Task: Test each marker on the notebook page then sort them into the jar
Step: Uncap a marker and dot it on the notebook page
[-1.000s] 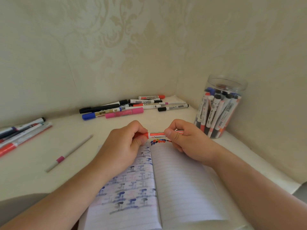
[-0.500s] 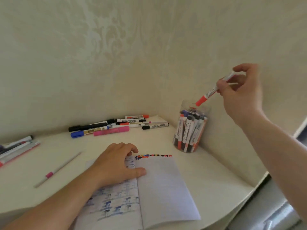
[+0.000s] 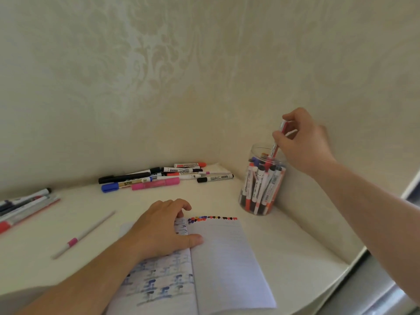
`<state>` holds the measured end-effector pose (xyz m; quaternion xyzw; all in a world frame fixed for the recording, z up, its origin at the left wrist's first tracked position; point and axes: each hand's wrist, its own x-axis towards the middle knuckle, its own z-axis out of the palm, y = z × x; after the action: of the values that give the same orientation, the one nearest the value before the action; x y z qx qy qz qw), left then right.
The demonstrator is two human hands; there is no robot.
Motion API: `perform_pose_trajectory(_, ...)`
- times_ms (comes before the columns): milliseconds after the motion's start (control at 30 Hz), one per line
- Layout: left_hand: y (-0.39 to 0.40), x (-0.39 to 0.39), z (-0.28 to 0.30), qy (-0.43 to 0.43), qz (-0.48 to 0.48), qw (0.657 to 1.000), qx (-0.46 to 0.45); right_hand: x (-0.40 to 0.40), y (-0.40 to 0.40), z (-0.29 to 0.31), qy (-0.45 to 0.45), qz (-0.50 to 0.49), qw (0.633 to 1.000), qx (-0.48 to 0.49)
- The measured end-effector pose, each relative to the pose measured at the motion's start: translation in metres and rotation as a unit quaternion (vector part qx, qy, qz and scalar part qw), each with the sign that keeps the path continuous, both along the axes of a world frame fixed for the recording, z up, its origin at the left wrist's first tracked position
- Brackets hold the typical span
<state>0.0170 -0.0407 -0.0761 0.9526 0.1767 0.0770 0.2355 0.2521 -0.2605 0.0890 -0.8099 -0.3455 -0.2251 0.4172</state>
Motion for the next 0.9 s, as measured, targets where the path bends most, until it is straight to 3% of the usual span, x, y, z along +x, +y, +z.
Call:
perform_pose_trajectory(67,0.001,0.000,-0.001,0.000,-0.001,1.000,-0.001,0.003,0.000,-0.005,0.002,-0.010,0.999,-0.054)
perform_pose_trajectory(200,0.002,0.002,-0.003,0.000,0.000,1.000,-0.001,0.007,0.000,-0.011,0.019,0.010,0.998,-0.062)
perform_pose_trajectory(433,0.002,0.002,-0.003,-0.006,-0.003,1.000,-0.004,0.005,0.002,-0.022,0.004,-0.002,0.999,0.034)
perform_pose_trajectory(567,0.002,0.000,-0.002,0.000,-0.006,1.000,-0.003,0.012,0.004,-0.029,-0.013,-0.016,0.991,-0.135)
perform_pose_trajectory(667,0.001,0.000,-0.002,-0.002,-0.006,1.000,-0.001,0.012,0.003,-0.027,-0.038,-0.022,0.978,-0.204)
perform_pose_trajectory(800,0.003,0.001,-0.003,-0.003,-0.001,1.000,0.001,0.023,0.007,-0.038,-0.216,-0.079,0.931,-0.283)
perform_pose_trajectory(900,0.002,0.001,-0.003,0.000,-0.001,1.000,0.005,0.025,0.006,-0.054,-0.254,-0.120,0.916,-0.286)
